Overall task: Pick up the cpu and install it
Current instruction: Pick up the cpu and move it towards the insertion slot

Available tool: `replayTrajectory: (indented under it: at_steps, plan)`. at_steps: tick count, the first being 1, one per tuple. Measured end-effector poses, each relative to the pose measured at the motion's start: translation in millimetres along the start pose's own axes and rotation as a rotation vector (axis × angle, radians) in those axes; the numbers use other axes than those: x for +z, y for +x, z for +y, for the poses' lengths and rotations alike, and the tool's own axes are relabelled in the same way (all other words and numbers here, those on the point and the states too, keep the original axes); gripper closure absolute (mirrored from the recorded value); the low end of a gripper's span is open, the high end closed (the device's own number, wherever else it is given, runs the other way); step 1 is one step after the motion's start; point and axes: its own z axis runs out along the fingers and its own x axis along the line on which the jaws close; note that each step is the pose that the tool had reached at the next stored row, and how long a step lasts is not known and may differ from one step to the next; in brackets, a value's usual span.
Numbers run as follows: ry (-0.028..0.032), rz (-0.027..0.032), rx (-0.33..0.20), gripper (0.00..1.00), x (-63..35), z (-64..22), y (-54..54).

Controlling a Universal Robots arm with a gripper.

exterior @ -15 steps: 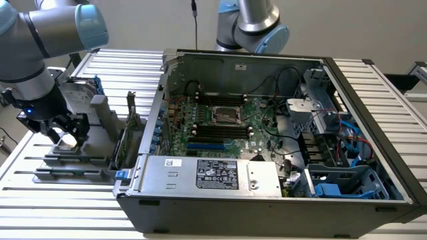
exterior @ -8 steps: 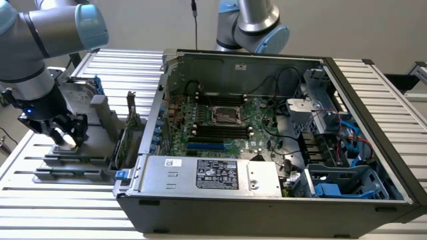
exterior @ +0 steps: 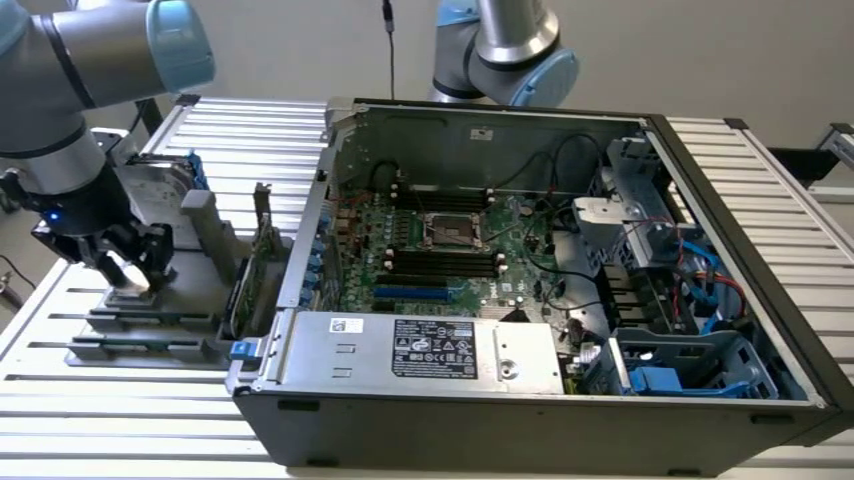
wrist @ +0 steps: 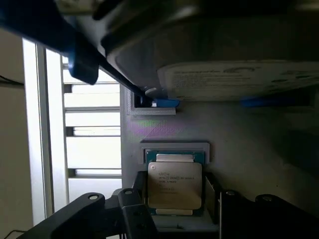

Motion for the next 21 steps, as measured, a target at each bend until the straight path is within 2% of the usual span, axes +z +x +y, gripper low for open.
replayTrajectory:
  at_steps: [11,21]
  plan:
    - [0.0000,0.0001,-0.001,0.45,-49.2,1.0,-0.6]
    - [-0.0004,0.0011,-0.008,0.45,-95.5,2.6,-20.9]
